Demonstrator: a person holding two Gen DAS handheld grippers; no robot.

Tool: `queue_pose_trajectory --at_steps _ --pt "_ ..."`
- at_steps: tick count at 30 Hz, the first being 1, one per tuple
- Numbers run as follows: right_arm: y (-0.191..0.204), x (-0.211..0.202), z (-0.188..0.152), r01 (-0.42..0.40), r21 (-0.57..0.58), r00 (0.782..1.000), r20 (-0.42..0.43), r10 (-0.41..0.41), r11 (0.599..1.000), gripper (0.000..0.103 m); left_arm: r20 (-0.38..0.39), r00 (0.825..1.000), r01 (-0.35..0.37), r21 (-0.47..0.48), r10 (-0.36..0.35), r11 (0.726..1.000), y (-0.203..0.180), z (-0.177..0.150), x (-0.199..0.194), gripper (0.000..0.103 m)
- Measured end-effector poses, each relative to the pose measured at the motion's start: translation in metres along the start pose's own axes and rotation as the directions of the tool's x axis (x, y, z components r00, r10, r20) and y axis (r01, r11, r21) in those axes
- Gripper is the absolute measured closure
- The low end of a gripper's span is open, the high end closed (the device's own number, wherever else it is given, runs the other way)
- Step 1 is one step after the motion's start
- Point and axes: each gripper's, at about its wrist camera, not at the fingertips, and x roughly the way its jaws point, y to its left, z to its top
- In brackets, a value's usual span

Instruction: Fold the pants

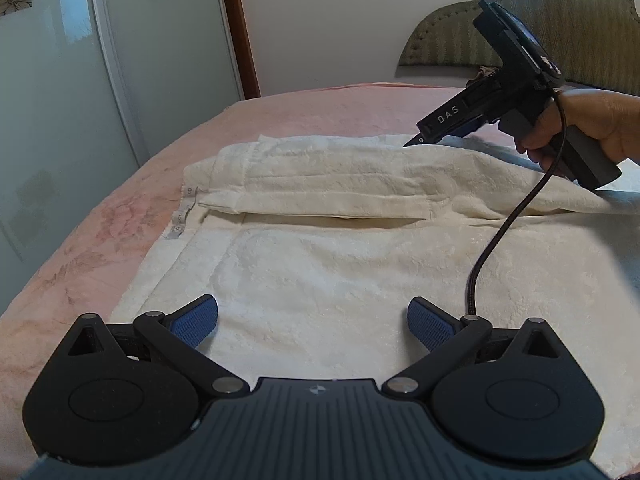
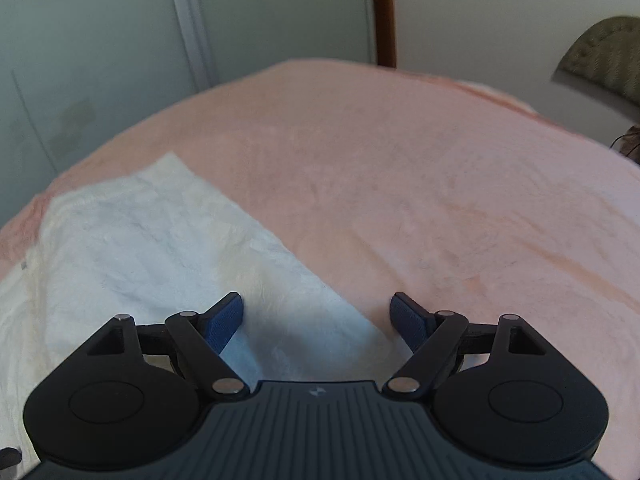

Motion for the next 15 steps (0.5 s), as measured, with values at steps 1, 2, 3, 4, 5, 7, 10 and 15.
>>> queue_pose_trajectory --at_steps 1,2,3,4,5,7,10,15 --pt "0.002 0.001 0.001 -0.016 -0.025 1.0 -0.001 0.016 1.0 0.043 -0.004 1.0 0.005 -0.008 -0.005 1.0 0.002 0.001 0.001 0.0" --pt "0.004 -0.001 0.002 -0.038 -0.047 0.999 0.007 0.038 0.998 0.07 -0.01 1.0 0.011 -0.019 -0.011 1.0 0.003 0.001 0.002 0.0" --pt "0.006 -0.004 0.002 -0.049 -0.051 0.999 0.016 0.05 0.998 0.079 -0.017 1.0 0.015 -0.034 -0.016 0.999 0.006 0.002 0.003 0.0" --pt "0.011 -0.007 0.002 -0.041 -0.064 0.999 0.026 0.043 0.997 0.086 -0.026 0.999 0.018 -0.048 -0.019 0.999 0.008 0.003 0.004 0.0" --pt "0.019 -0.011 -0.001 -0.02 -0.104 0.999 0.035 0.024 0.994 0.09 -0.035 0.999 0.021 -0.06 -0.023 0.998 0.01 0.003 0.005 0.0" --pt "0.042 -0.016 -0.005 0.054 -0.217 0.997 0.064 -0.041 0.975 0.091 -0.051 0.998 0.022 -0.085 -0.027 0.996 0.015 0.005 0.006 0.0" --pt "0.084 -0.039 -0.017 0.198 -0.383 0.975 0.17 -0.142 0.902 0.091 -0.027 1.0 -0.003 -0.133 -0.001 0.991 0.029 0.01 -0.002 0.001" --pt "0.167 -0.098 -0.071 0.376 -0.64 0.918 0.354 -0.177 0.67 0.091 0.071 0.996 0.078 -0.333 -0.057 0.94 0.072 0.021 -0.024 0.001"
